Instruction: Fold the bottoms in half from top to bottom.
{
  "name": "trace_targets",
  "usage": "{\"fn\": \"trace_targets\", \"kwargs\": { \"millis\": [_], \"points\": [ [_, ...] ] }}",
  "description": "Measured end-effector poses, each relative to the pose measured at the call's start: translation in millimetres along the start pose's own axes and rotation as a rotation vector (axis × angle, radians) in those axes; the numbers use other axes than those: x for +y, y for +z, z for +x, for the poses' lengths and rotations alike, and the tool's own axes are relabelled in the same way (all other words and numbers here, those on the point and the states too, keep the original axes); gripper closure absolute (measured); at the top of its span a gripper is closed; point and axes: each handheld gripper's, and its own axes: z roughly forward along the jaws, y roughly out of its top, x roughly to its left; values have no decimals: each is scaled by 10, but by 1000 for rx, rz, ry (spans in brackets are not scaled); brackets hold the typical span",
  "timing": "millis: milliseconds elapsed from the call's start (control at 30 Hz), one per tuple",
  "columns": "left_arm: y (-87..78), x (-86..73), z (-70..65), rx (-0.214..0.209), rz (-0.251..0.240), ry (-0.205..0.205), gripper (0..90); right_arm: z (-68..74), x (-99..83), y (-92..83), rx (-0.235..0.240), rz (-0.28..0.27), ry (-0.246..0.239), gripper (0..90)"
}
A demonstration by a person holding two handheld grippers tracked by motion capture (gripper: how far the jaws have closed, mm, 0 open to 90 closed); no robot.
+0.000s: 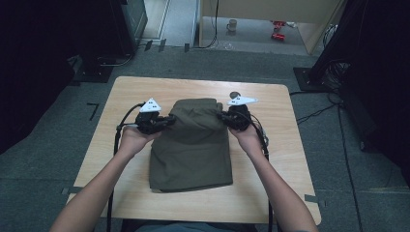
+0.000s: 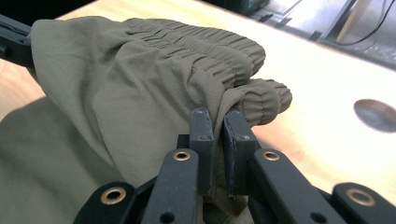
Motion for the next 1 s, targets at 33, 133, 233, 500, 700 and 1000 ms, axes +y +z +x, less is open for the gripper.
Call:
{"fn": "trace_targets", "kwargs": {
  "millis": [33, 133, 233, 500, 700, 1000],
  "points": [
    [1, -40, -15, -4, 5, -5, 865, 17, -43, 7, 4, 9, 1, 840],
    [12, -162, -46, -13, 28, -12, 866, 62, -184, 50, 19, 36, 7, 837],
    [30, -263, -82, -20, 60, -12, 866, 108, -308, 96, 28, 63, 11, 833],
    [75, -446, -115, -49, 123, -45, 861, 176, -520, 178, 40, 121, -4, 817],
    [110, -558, -88, -55, 141, -78, 851, 171, -619, 228, 47, 138, -8, 793],
    [63, -560, -37, -61, 137, -110, 737, 158, -591, 174, 65, 132, 8, 639]
  ]
}}
